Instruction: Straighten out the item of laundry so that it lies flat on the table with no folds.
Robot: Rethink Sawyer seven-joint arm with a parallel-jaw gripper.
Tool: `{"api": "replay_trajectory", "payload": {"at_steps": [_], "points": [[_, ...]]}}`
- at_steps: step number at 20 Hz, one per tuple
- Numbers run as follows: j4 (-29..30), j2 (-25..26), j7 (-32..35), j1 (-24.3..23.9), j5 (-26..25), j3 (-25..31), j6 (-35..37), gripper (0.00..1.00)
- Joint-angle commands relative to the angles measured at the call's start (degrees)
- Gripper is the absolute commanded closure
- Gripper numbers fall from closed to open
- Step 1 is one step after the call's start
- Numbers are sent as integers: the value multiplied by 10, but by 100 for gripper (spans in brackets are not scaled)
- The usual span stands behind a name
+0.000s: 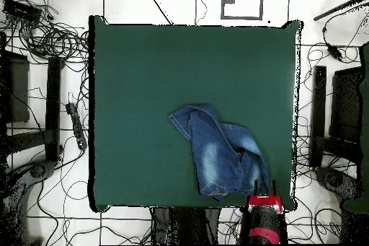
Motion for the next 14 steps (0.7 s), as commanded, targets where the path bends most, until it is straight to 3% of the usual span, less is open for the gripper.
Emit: {"api": "replay_trajectory", "payload": {"at_steps": [1,5,14], "points": [[7,-33,184,-104,-23,125,304,0],[-24,3,136,-36,16,49,300,0],[-99,90,151,92,80,-51,289,0]]}}
